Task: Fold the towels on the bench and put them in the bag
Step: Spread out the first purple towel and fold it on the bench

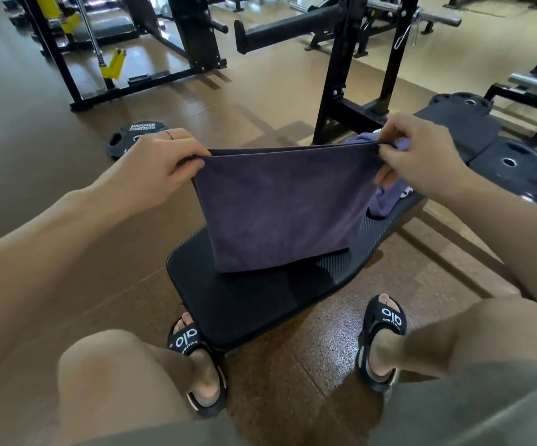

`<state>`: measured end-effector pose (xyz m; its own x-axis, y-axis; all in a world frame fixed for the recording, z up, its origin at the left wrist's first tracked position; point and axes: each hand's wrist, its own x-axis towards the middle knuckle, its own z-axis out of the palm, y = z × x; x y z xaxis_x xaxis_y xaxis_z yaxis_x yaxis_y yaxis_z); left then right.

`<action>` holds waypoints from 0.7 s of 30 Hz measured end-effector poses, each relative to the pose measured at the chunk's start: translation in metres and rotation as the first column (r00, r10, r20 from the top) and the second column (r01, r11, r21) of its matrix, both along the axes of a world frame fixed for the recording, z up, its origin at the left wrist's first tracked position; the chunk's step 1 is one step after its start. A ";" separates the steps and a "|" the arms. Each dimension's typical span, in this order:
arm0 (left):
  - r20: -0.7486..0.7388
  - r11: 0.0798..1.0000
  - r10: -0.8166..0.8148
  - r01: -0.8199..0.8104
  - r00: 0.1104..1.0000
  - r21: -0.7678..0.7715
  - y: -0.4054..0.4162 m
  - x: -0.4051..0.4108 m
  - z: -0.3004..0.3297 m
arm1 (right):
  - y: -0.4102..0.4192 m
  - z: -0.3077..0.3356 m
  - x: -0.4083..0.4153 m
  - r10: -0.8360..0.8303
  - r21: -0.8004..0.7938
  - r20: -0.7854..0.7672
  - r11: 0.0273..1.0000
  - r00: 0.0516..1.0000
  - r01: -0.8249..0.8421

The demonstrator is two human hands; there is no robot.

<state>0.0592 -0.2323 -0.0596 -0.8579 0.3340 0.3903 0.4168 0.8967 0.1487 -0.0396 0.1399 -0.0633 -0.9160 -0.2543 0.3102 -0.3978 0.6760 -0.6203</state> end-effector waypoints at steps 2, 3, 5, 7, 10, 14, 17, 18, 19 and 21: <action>0.002 1.000 0.006 -0.006 1.000 0.003 0.000 -0.007 0.003 | -0.004 0.002 -0.004 -0.010 -0.085 0.068 0.996 0.998 0.015; 0.010 1.000 0.009 -0.009 1.000 0.002 0.001 -0.011 0.004 | -0.004 0.002 -0.008 -0.005 -0.141 0.107 0.990 0.994 0.021; 0.025 1.000 0.017 -0.017 1.000 0.001 0.000 -0.018 0.007 | -0.003 0.002 -0.016 -0.012 -0.182 0.146 0.983 0.989 0.039; 0.022 1.000 0.014 -0.014 1.000 -0.006 0.000 -0.023 0.009 | -0.001 0.003 -0.022 -0.026 -0.149 0.134 0.988 0.991 0.046; 0.002 1.000 0.024 -0.024 1.000 -0.008 0.002 -0.028 0.013 | 0.001 0.006 -0.028 -0.034 -0.094 0.099 0.995 0.995 0.044; -0.024 0.998 0.064 -0.064 0.998 0.001 0.007 -0.031 0.020 | 0.005 0.010 -0.036 -0.077 -0.086 0.047 0.993 0.996 0.081; -0.028 0.998 0.067 -0.067 0.997 -0.008 0.012 -0.032 0.022 | 0.008 0.010 -0.039 -0.090 -0.071 0.023 0.993 0.996 0.091; -0.027 0.997 0.078 -0.078 0.997 0.008 0.014 -0.032 0.022 | 0.009 0.010 -0.041 -0.090 -0.072 0.019 0.993 0.996 0.091; -0.030 0.995 0.094 -0.093 0.995 0.028 0.016 -0.031 0.022 | 0.010 0.011 -0.042 -0.082 -0.080 0.030 0.993 0.996 0.084; -0.038 0.992 0.117 -0.115 0.992 0.061 0.020 -0.029 0.022 | 0.014 0.011 -0.045 -0.063 -0.091 0.060 0.994 0.996 0.068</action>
<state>0.0299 -0.2119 -0.0372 -0.8723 0.2091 0.4419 0.3176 0.9296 0.1870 -0.0844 0.1536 -0.0523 -0.9465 -0.1659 0.2770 -0.3172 0.6381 -0.7016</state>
